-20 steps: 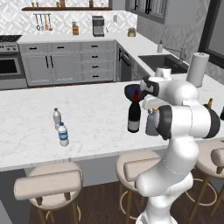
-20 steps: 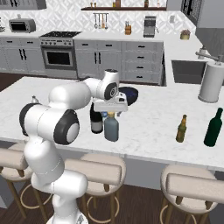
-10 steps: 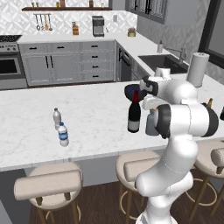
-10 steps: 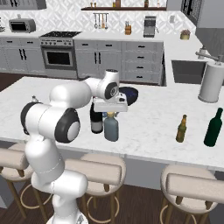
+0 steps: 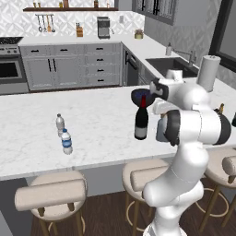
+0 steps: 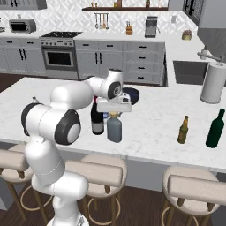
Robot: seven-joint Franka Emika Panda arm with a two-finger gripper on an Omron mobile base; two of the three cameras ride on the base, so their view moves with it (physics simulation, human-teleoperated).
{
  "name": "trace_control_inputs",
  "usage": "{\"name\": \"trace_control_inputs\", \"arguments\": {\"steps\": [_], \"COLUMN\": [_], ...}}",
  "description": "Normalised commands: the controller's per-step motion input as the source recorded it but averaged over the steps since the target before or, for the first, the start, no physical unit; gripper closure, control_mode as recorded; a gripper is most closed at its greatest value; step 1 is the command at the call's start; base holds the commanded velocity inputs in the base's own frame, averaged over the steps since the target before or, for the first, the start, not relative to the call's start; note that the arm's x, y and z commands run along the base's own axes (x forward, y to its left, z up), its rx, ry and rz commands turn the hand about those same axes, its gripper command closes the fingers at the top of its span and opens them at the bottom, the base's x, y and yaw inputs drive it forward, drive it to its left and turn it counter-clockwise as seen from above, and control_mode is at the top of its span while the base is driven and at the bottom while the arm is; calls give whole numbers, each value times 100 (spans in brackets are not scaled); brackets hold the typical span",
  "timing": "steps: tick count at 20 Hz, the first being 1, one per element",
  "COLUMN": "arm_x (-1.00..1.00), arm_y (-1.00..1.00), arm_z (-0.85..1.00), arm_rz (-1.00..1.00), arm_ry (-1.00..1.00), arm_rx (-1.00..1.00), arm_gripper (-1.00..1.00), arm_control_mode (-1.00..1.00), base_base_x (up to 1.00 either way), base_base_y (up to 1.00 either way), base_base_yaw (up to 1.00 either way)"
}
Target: Move the plastic bottles in the middle to the plastics group, and the glass bottles in the middle to the glass group.
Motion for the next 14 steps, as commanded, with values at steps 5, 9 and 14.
{"name": "trace_control_inputs", "arguments": {"steps": [5, 9, 14], "arm_x": [-45, -63, -31], "arm_y": [-85, -100, -100], "arm_z": [42, 22, 20], "arm_rz": [0, 0, 2], "arm_ry": [3, 0, 0], "arm_rx": [0, 0, 0], "arm_gripper": [100, 100, 100], "arm_control_mode": [-100, -100, -100], "base_base_x": [0, 0, 0], "base_base_y": [0, 0, 0], "base_base_yaw": [0, 0, 0]}}
